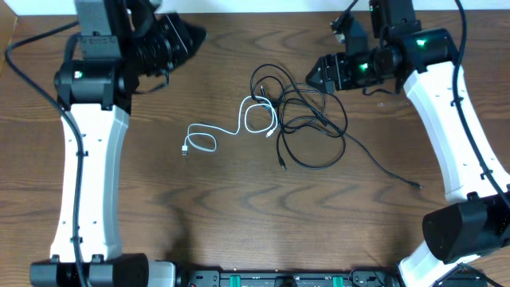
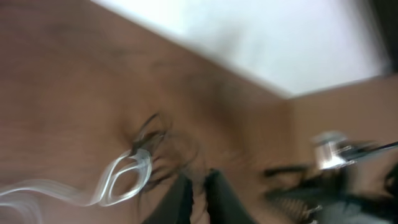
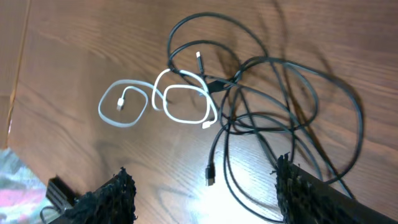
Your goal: Untangle cables
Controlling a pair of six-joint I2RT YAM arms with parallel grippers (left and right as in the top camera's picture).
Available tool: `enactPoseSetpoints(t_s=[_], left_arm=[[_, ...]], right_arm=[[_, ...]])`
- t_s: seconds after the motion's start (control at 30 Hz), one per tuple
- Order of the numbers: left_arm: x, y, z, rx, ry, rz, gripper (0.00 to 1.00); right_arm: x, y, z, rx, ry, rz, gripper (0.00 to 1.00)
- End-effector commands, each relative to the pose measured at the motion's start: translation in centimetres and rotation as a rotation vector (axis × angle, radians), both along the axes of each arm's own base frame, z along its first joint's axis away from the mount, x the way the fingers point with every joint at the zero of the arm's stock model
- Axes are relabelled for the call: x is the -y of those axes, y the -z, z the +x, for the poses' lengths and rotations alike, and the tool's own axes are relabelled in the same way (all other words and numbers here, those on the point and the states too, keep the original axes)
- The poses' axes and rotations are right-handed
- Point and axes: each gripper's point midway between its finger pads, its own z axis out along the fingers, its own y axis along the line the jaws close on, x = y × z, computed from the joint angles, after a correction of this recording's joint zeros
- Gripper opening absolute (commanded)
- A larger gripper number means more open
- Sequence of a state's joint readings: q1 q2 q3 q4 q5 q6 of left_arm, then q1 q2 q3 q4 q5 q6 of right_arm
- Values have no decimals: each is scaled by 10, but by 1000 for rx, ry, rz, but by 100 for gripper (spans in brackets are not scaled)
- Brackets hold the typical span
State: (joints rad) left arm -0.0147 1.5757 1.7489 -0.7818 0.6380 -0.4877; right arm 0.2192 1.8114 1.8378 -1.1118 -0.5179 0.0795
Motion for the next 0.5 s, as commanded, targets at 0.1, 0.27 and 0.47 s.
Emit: enactPoseSetpoints(t_s=[0.1,0.27,0.47], left_arm=[[-14,83,5,-61,177,290,29],[-3,134,17,-128,301,270,32],[8,167,20,-132,426,298,40]], right_arm=[[14,3,5,-12,41,-10,74],[14,5,2,-22,36,-18,75],[18,9,-3,-50,43,-38,76]])
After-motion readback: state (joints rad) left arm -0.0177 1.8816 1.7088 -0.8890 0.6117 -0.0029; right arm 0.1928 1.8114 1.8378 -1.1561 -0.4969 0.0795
